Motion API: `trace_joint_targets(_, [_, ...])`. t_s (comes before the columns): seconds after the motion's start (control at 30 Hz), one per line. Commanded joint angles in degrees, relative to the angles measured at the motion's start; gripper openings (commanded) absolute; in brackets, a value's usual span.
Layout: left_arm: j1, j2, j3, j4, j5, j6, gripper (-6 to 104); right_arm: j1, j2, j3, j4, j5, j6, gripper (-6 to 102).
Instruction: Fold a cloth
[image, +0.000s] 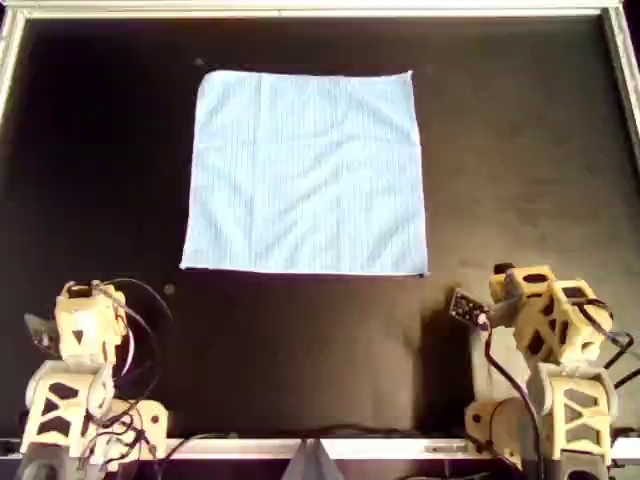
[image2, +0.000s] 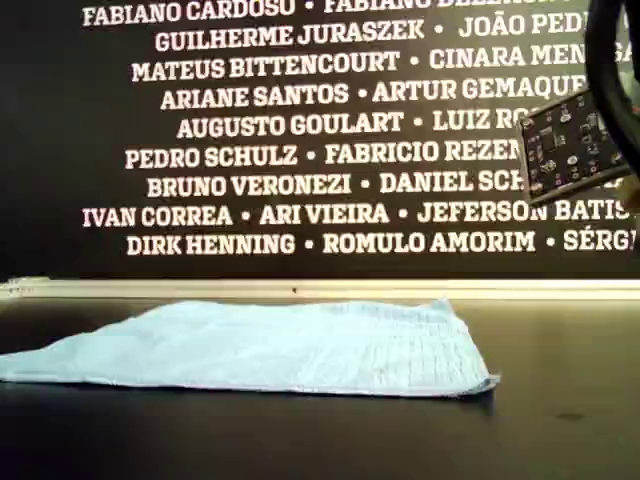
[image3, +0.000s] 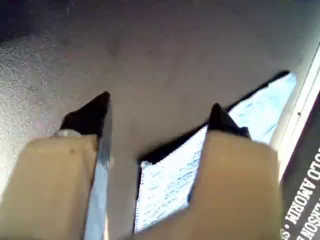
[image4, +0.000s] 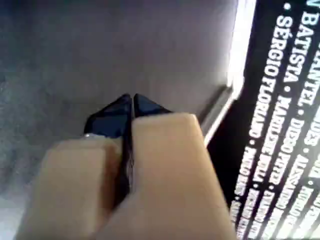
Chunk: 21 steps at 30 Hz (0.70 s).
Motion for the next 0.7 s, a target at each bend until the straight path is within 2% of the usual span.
trace_joint_targets(0.0, [0.6, -4.6, -0.5, 0.0, -0.4, -6.8, 31, -0.5, 1.8, 0.6, 1.8, 0.4, -0.53, -2])
trace_joint_targets(0.6, [0.6, -4.6, -0.5, 0.0, -0.4, -6.8, 31, -0.6, 2.0, 0.6, 1.8, 0.4, -0.53, -2])
trace_joint_targets(0.63, [0.6, -4.6, -0.5, 0.0, -0.4, -6.2, 31, -0.6, 2.0, 0.6, 1.8, 0.4, -0.53, -2])
trace_joint_targets(0.67, [0.6, -4.6, -0.5, 0.0, -0.4, -6.2, 31, -0.5, 2.0, 0.6, 1.8, 0.4, 0.18, -2])
